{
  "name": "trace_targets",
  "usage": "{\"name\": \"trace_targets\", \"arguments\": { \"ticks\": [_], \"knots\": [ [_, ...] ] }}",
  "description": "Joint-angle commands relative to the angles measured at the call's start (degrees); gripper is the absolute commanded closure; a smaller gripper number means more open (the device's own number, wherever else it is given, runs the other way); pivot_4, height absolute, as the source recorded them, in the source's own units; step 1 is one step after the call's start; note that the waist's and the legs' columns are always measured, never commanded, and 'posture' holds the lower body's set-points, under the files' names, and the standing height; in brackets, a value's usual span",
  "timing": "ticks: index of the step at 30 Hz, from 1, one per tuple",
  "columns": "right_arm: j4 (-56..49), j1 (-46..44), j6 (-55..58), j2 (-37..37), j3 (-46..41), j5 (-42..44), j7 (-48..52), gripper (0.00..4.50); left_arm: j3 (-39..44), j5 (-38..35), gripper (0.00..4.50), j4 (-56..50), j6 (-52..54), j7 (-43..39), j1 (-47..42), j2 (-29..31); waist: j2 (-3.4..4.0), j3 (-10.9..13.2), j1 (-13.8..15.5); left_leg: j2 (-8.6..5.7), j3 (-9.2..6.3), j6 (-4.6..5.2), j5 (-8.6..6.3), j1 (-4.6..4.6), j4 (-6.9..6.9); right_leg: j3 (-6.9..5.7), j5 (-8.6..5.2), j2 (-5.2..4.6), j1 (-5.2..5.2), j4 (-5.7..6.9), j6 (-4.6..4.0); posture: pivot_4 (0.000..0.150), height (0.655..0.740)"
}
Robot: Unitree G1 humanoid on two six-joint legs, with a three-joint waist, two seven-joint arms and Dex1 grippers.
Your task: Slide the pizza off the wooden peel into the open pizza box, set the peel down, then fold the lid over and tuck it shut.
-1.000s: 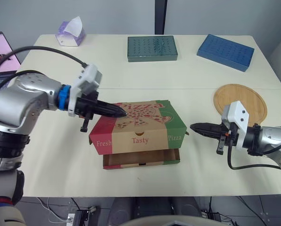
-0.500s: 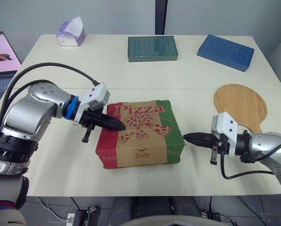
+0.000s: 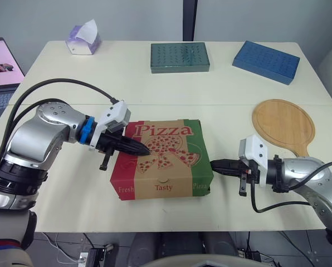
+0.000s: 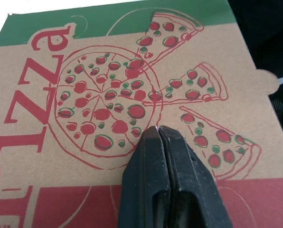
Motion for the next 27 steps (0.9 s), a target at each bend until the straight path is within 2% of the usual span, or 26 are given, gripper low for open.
{"name": "trace_targets", "arguments": {
  "ticks": [1,6,12,19,27],
  "knots": [
    [-1.3,1.9,-0.4,-3.7,-7.4,1.2,2.1,3.91,2.3,0.2,4.50,-1.4,-0.8,-0.2,-0.2,0.4,0.00,0.0,0.2,0.00,0.00,0.00,0.00,0.00,0.01,0.01,0.00,0.00,0.00,0.00,0.00,0.150,0.7400],
    [-3.8,4.1,1.8,-8.3,-14.1,6.1,5.7,2.20,2.5,0.4,4.50,-0.8,-1.4,-0.4,-0.8,0.3,0.00,0.0,0.1,0.01,0.00,0.01,-0.01,-0.01,0.08,-0.01,0.00,0.01,0.02,0.00,0.00,0.150,0.7400],
    [-10.6,-0.3,3.1,-8.3,-10.9,10.7,4.6,0.12,3.1,0.4,4.50,-1.8,-2.6,-0.8,-1.3,0.6,0.00,0.0,0.0,0.02,0.00,0.01,-0.01,-0.02,0.12,-0.01,0.00,0.02,0.03,0.01,0.00,0.150,0.7400],
    [-10.5,-5.8,-1.1,-3.8,1.5,1.5,0.9,0.02,3.5,0.2,4.50,-4.7,-1.9,-0.3,-0.2,0.3,0.00,0.0,0.1,0.01,-0.04,0.01,-0.01,-0.05,0.20,-0.03,0.00,0.01,0.04,0.00,0.01,0.150,0.7400],
    [-8.5,-7.7,-3.6,-0.5,6.9,-4.9,-0.9,0.02,3.6,-0.4,4.50,-7.9,-1.4,-0.4,1.3,0.5,0.00,0.0,0.1,0.00,-0.07,0.01,-0.01,-0.06,0.23,-0.04,0.00,0.02,0.03,0.02,0.01,0.150,0.7400]
  ]
}}
